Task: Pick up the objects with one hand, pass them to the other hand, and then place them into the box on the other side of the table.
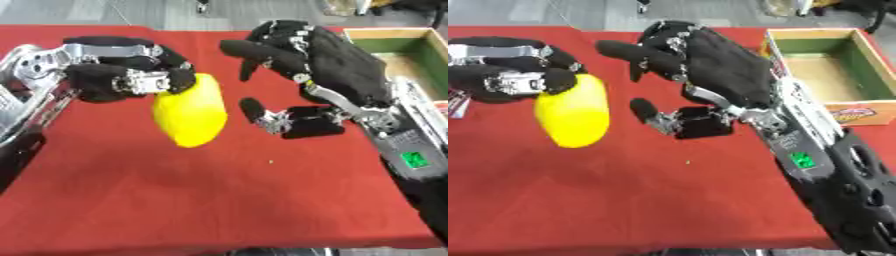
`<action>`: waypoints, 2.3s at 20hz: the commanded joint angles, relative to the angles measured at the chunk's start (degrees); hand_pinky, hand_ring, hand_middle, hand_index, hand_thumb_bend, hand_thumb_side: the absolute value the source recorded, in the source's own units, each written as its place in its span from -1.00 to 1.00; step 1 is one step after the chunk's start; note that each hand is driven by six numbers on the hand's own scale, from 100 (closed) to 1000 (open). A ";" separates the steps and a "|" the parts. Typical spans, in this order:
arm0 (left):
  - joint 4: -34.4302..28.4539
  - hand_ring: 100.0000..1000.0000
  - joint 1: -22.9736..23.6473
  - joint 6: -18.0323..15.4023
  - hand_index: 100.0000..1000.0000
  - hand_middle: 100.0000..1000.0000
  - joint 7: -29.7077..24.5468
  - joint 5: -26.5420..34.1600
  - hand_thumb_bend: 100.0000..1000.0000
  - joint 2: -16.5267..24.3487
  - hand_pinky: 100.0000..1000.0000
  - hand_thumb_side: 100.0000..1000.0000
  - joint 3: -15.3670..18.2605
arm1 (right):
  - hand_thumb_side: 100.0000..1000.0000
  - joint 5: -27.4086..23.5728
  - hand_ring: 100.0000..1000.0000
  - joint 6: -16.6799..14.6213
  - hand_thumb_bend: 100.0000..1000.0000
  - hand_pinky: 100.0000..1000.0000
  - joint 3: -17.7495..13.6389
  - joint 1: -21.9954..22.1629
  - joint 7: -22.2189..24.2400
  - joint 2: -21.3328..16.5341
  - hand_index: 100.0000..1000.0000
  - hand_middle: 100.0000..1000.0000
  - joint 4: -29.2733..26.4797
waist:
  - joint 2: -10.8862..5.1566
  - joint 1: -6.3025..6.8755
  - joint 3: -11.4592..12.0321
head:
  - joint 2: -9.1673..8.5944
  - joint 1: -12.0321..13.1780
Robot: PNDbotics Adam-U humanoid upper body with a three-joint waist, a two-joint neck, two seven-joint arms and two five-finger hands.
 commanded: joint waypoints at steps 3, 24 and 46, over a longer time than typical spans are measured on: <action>0.21 -0.13 -0.64 0.43 0.12 -0.25 -0.79 -0.72 -1.00 0.99 0.10 0.10 0.69 | -0.82 -0.32 -0.03 0.16 -1.00 0.37 -0.63 -0.89 -1.22 -0.85 1.00 -0.08 -1.69 | 0.05 0.22 0.05 | -0.13 -0.01; 1.77 -0.13 -3.37 0.06 0.12 -0.25 -1.04 -0.69 -1.00 -3.69 0.10 0.08 0.11 | -0.77 -2.50 0.01 -4.70 -1.00 0.39 0.15 -1.21 0.40 -0.57 1.00 -0.05 -2.58 | 0.30 -0.10 -0.21 | -0.13 0.10; 0.93 -0.13 -4.66 -0.32 0.12 -0.25 0.95 1.69 -1.00 -5.84 0.10 0.04 1.52 | -0.72 -0.65 0.02 -5.35 -1.00 0.38 0.11 -1.00 -0.79 -0.44 0.80 -0.06 -2.22 | 0.35 -0.13 -0.35 | -0.13 0.11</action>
